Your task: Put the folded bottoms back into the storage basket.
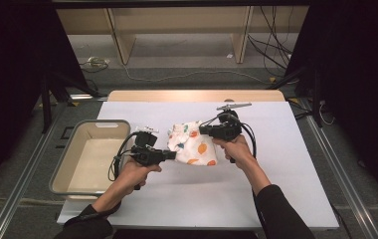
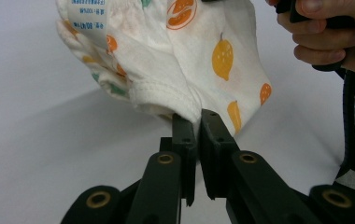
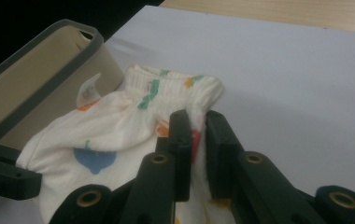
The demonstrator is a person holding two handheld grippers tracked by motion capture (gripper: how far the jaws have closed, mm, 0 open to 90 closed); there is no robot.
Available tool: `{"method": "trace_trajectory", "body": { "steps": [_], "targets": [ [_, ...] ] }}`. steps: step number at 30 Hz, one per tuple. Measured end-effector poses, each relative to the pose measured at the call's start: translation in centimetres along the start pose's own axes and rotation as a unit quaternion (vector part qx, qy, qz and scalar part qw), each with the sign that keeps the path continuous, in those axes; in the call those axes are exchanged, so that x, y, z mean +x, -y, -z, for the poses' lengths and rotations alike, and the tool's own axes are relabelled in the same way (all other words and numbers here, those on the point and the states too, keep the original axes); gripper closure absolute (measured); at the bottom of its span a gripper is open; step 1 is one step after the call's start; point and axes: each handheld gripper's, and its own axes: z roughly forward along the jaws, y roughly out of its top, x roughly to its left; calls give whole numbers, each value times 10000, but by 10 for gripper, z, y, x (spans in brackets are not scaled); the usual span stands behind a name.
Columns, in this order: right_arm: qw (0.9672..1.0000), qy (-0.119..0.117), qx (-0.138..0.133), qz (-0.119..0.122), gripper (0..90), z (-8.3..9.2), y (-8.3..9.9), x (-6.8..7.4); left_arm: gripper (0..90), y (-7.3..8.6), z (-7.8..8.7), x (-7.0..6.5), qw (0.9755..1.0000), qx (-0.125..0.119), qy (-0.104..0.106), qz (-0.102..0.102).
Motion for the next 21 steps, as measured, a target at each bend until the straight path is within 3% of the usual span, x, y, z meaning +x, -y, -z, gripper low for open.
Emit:
{"method": "trace_trajectory", "body": {
  "steps": [21],
  "targets": [
    [9999,-60,-97,129,821,0,-13,21,847,-5,29,6,9999,-29,-41,-165]
  ]
}}
